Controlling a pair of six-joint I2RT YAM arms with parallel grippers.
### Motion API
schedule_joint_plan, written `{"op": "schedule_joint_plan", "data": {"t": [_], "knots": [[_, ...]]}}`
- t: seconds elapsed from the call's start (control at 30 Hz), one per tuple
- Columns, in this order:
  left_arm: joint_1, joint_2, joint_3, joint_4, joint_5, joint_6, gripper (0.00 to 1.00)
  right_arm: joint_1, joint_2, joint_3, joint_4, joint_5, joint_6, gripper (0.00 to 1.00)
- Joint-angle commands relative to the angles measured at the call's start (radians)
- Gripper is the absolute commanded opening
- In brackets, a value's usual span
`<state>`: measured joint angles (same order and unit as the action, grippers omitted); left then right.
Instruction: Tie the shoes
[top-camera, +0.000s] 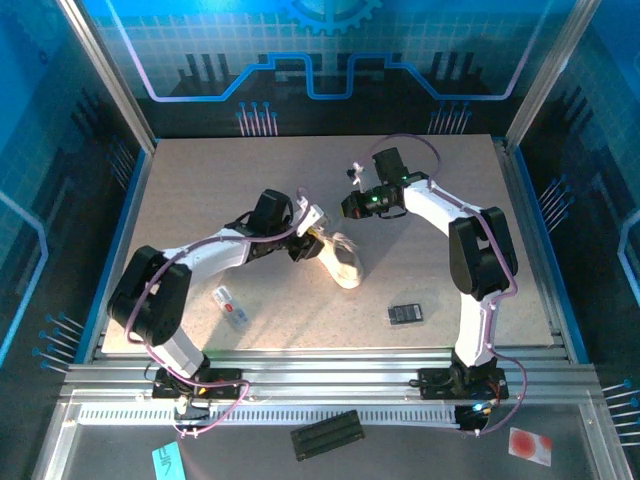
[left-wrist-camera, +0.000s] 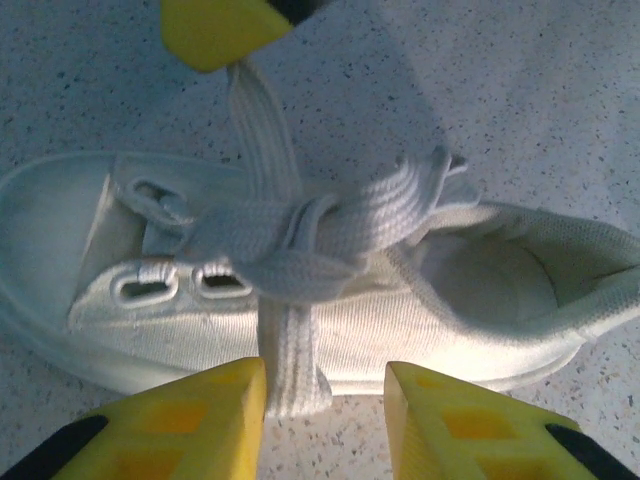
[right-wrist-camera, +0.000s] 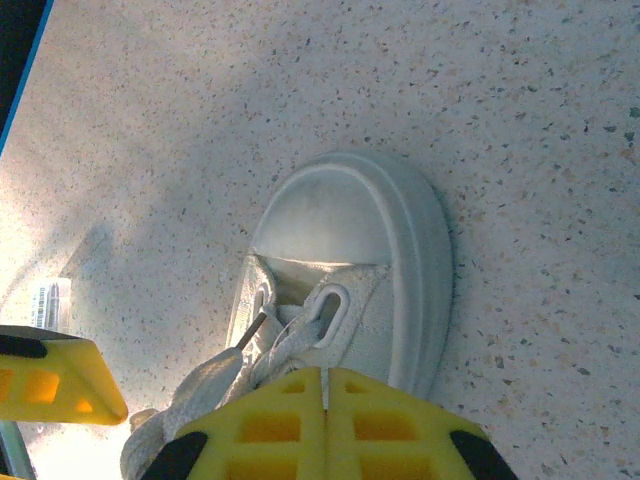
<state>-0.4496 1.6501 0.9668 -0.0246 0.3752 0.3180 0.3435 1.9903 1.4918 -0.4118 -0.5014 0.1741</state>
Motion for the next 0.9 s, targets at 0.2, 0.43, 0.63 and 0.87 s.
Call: {"op": "schedule_joint_plan", "data": {"t": [0.2,0.43,0.63,0.87], "knots": [[0.003,0.09,0.137,-0.122,0.047,0.049,0.33,-0.024,0.028,0.026,-0.028,-0.016,-0.023,0.0],[0.002,0.1,0.163,-0.175,-0.008,0.036,0.33,-0.026,0.03,0.03,-0.036,-0.011,-0.031,0.0],[0.002,0.113,0.186,-0.215,-0.004,0.044,0.06,-0.026,0.041,0.037,-0.036,-0.016,-0.028,0.0],[0.003,0.085,0.157,-0.218,0.002,0.043,0.0,-0.033,0.044,0.038,-0.039,-0.006,-0.03,0.0]]}}
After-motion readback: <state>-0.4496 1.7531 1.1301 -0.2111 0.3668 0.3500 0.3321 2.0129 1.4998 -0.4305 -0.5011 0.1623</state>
